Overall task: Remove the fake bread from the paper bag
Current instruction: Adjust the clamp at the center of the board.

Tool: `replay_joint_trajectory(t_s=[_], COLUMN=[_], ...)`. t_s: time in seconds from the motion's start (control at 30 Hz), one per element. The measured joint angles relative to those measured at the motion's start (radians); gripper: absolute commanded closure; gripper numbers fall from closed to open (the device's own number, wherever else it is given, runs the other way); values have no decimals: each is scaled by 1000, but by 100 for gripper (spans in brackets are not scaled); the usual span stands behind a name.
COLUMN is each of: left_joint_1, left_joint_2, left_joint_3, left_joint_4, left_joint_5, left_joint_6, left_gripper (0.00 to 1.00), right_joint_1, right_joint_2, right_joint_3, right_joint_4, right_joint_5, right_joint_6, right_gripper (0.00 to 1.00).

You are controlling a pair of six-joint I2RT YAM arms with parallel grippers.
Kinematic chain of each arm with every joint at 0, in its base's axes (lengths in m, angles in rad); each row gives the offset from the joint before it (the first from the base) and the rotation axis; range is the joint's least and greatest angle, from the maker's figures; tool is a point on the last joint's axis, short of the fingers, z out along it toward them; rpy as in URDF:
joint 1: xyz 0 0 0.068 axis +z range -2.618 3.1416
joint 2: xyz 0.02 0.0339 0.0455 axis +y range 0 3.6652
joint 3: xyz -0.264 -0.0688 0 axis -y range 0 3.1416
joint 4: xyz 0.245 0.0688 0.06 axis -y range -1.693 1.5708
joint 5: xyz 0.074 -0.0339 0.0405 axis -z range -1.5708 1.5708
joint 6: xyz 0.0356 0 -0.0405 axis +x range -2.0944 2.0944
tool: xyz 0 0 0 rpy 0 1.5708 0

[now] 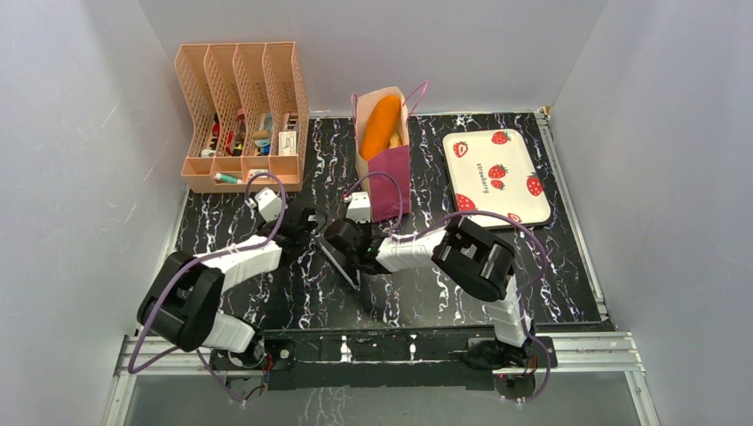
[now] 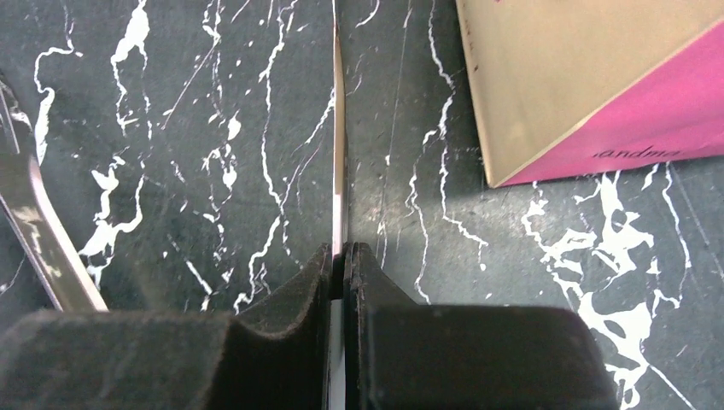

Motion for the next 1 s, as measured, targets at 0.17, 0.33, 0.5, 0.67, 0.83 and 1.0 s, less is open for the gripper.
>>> replay_joint_trajectory(t_s=[0.17, 0.33, 0.5, 0.67, 0.83, 1.0], left_joint_1=[6, 6, 6, 6, 6, 10], left_joint_2=[38, 5, -90, -180, -270, -307], left_joint_3=[14, 16, 16, 7, -72, -154], left_joint_4=[44, 52, 52, 81, 187, 280], left_joint_5=[3, 2, -6, -8, 0, 45], left_joint_6=[40, 71, 96, 128, 157, 186], left_gripper=[13, 8, 2, 2, 2, 2], right_joint_1=[-7, -8, -4, 18, 52, 66], right_joint_2=[16, 19, 13, -4, -75, -172], right_joint_3=[16, 15, 3, -12, -80, -161], right_joint_4=[3, 8, 21, 14, 14, 45], right_joint_5=[34, 45, 50, 51, 36, 35], right_joint_6=[-48, -100, -135, -154, -171, -172], right_gripper=[78, 54, 49, 41, 39, 37])
